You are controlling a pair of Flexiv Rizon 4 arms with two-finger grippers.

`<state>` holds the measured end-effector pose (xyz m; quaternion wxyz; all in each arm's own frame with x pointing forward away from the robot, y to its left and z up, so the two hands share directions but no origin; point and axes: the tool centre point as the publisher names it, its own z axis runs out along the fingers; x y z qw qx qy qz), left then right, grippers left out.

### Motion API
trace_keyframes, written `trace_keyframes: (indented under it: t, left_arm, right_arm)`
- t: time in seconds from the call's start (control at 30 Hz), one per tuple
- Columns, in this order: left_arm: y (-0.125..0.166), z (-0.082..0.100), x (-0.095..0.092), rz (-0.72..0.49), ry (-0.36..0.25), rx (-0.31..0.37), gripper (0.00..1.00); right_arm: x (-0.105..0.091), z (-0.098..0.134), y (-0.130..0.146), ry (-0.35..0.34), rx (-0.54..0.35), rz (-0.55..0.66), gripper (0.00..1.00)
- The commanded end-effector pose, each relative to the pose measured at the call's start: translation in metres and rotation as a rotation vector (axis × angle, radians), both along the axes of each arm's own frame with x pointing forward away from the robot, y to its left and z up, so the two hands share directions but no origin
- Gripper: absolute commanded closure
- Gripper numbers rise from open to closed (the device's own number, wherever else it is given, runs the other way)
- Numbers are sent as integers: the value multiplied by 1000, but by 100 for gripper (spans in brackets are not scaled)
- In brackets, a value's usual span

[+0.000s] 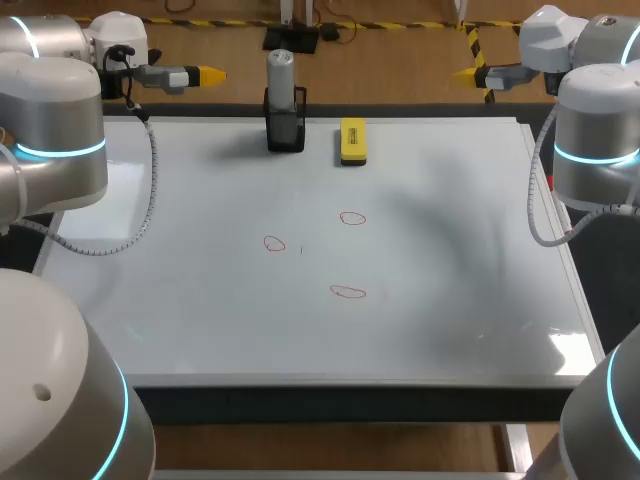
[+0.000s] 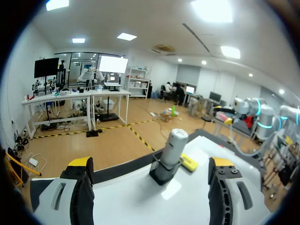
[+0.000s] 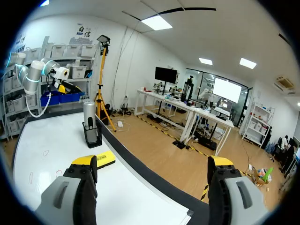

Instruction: Pick up the inspection probe, press it on each red-marked spot on the whiteboard one by one, put down the probe, pick up the eraser, and wipe off all the red marks.

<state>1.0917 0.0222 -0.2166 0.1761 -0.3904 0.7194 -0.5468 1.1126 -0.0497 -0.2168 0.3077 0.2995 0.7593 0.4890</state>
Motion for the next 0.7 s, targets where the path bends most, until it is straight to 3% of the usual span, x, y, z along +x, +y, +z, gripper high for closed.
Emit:
trace_keyframes:
  t: [0.03,0.57,0.6,0.7]
  left_arm:
    - [0,-1,0,1,-1,0,0]
    - [0,-1,0,1,-1,0,0]
    - [-2,-1,0,-15,-9,23,0]
    - [-5,0,0,-86,-40,11,0]
  right_arm:
    - [0,0,0,1,0,0,0]
    - [0,0,0,1,0,0,0]
    - [0,0,0,1,0,0,0]
    - [0,0,0,1,0,0,0]
